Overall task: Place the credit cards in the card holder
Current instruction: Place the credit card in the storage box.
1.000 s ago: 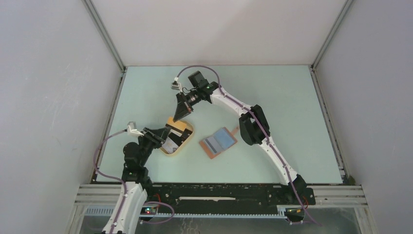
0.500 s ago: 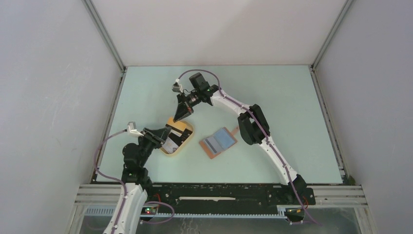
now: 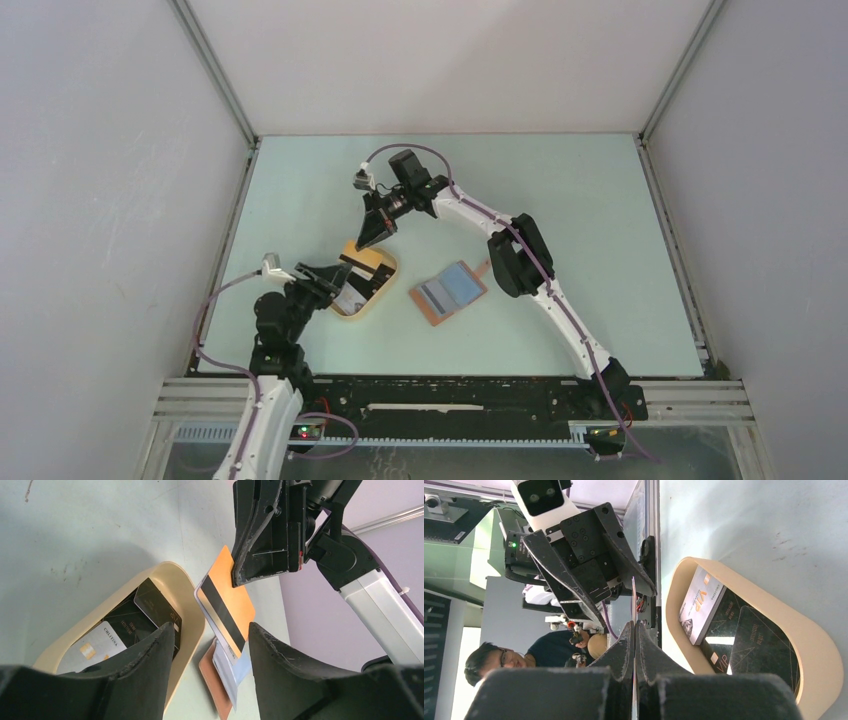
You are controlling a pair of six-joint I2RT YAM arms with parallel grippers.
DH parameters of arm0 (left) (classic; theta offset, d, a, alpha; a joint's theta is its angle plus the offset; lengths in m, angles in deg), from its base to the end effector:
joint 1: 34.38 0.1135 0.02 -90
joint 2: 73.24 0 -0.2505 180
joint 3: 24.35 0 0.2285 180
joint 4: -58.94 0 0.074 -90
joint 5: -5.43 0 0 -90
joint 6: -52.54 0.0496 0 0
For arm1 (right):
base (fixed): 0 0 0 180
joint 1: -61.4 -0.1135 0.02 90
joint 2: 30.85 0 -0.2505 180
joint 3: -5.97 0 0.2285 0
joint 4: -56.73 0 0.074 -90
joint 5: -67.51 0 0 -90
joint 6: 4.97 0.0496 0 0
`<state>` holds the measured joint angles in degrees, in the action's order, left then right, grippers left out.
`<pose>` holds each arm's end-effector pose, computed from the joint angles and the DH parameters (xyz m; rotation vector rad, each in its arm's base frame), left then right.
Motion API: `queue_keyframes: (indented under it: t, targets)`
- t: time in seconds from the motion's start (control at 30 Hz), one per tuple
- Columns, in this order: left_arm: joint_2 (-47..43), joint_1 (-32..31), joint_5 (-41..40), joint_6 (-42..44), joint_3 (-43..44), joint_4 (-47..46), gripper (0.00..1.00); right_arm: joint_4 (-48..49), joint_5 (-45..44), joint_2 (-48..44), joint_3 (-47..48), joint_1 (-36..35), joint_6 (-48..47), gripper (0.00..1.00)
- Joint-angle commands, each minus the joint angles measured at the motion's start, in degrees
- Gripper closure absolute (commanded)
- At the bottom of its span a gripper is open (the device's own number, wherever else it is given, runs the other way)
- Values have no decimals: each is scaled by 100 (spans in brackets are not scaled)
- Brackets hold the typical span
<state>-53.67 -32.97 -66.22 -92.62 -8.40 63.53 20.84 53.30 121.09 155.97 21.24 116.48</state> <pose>0.1322 -0.0124 0.1657 -0.6269 1.6926 -0.9574 0.3798 0.3834 0.1707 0.9892 -2.1008 -1.9912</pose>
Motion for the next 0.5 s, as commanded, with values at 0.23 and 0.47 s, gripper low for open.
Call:
queue_keyframes:
  t: [0.23,0.47]
  targets:
    - [1524,61,366,-461,-507,-2216,49,247,266,3,-21,-80,232,100]
    - [1638,60,315,-407,-469,-2222,54,287,304,20,-49,-104,263,100]
